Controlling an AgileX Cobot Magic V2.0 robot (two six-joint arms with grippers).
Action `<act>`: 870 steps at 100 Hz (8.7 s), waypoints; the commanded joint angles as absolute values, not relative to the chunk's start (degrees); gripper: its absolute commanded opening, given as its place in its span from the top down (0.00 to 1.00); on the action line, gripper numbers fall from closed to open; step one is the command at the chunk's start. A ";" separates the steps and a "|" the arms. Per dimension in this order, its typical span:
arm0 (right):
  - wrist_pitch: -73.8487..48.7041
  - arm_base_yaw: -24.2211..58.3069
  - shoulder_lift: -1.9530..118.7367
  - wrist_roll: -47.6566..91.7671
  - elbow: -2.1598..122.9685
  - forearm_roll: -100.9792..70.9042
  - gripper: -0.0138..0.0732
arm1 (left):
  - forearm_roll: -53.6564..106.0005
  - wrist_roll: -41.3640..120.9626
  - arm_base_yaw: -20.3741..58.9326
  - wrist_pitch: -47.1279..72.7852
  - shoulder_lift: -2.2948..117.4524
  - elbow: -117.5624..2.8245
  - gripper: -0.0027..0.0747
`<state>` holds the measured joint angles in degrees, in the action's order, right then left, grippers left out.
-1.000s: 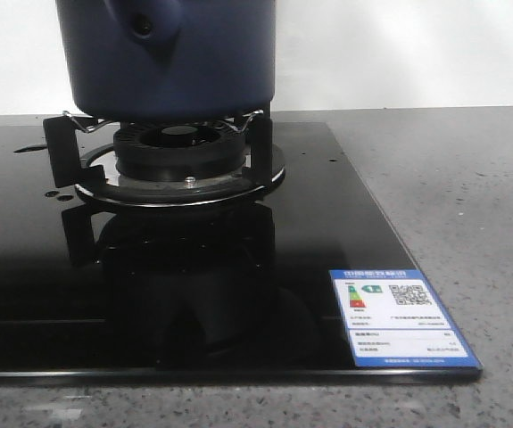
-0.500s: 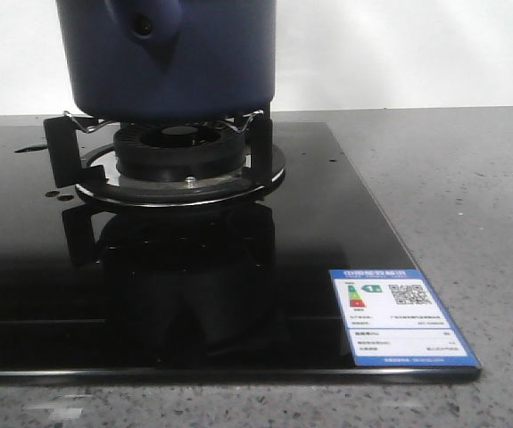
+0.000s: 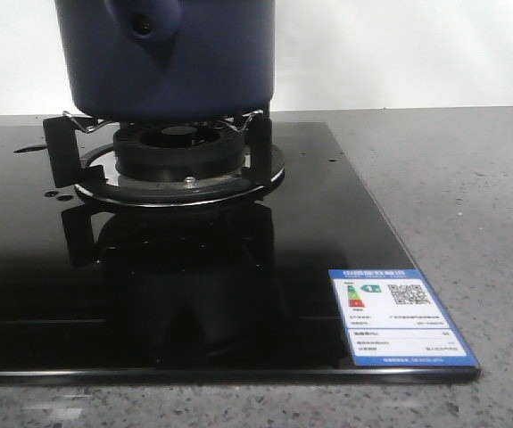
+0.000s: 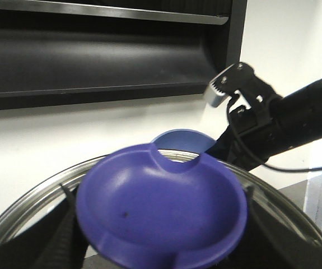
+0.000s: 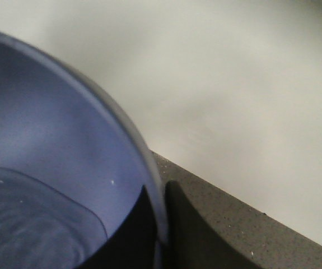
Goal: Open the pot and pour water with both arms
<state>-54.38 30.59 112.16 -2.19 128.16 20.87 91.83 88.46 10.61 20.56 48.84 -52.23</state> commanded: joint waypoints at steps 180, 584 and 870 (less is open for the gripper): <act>-49.99 50.75 109.57 -15.18 130.05 93.26 0.91 | 93.07 87.94 12.80 18.50 47.96 -54.26 0.70; -58.53 -6.30 51.22 4.47 81.62 -8.89 0.91 | 106.42 104.54 24.65 18.03 69.58 -62.98 0.35; -29.46 4.79 3.25 14.57 27.80 -12.71 0.91 | 2.04 5.05 2.80 16.59 -1.81 1.87 0.99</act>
<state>-33.57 4.58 2.65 14.05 26.53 -12.27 1.52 5.61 2.92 19.27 -0.21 -0.07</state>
